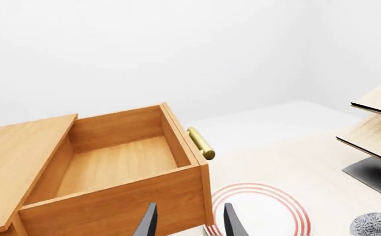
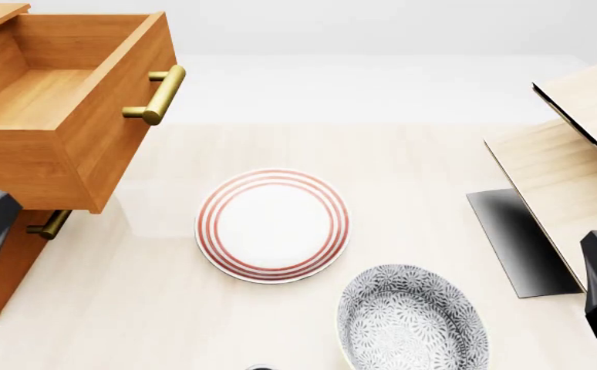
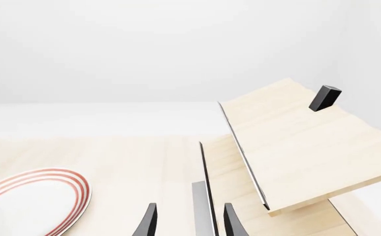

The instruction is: Close the top drawer of the cabinet.

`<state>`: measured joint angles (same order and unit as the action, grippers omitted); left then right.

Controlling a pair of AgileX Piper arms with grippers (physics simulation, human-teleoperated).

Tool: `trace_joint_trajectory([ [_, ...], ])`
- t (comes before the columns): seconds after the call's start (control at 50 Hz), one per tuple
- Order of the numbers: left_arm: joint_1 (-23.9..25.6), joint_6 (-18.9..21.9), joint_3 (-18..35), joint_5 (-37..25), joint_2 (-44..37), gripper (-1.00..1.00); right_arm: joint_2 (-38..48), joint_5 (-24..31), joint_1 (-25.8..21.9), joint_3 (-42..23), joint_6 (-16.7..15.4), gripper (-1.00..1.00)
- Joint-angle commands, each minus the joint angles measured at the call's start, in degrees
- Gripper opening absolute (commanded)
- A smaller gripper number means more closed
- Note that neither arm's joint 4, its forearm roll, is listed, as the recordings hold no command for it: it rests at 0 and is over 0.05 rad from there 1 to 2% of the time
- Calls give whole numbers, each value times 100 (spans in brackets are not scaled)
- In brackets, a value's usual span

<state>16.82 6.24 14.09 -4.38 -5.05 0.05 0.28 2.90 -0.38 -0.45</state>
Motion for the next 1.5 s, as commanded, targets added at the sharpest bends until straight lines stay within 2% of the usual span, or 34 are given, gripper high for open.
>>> trace_joint_trajectory([
  [0.02,668,104,392,400,-601,100,1,-2,0,2,3,100],
  [0.12,980,72,793,763,-1254,100,0,-3,-1,0,-3,100],
  [0.16,1161,226,902,983,-1476,100,0,-1,0,0,2,100],
  [0.5,2149,561,1796,1948,-3055,100,0,-2,-1,0,0,100],
  [0.54,2337,706,1981,2082,-3300,100,0,-2,-1,1,1,100],
  [0.64,2477,535,2342,1950,-3647,100,-1,-2,-2,1,0,100],
  [0.7,2633,710,2424,2106,-3838,100,-1,-2,-1,1,1,100],
  [0.88,2919,732,2866,2205,-4404,100,0,-4,-2,2,1,100],
  [1.04,3166,944,3153,2394,-4934,100,0,-3,-1,2,1,100],
  [1.1,3199,890,3378,2309,-5146,100,0,-2,-1,1,1,100],
  [1.12,3289,909,3840,2138,-5591,100,0,-3,-1,2,1,100],
  [1.14,3289,909,3848,2135,-5596,100,0,-3,-1,2,1,100],
  [1.22,3179,1090,4129,2060,-5990,100,0,-3,-2,2,1,100],
  [1.24,3430,2238,4484,1818,-6726,100,0,-1,-2,1,1,100],
  [1.5,3478,2616,4447,1768,-6944,100,0,-2,-2,1,0,100],
])
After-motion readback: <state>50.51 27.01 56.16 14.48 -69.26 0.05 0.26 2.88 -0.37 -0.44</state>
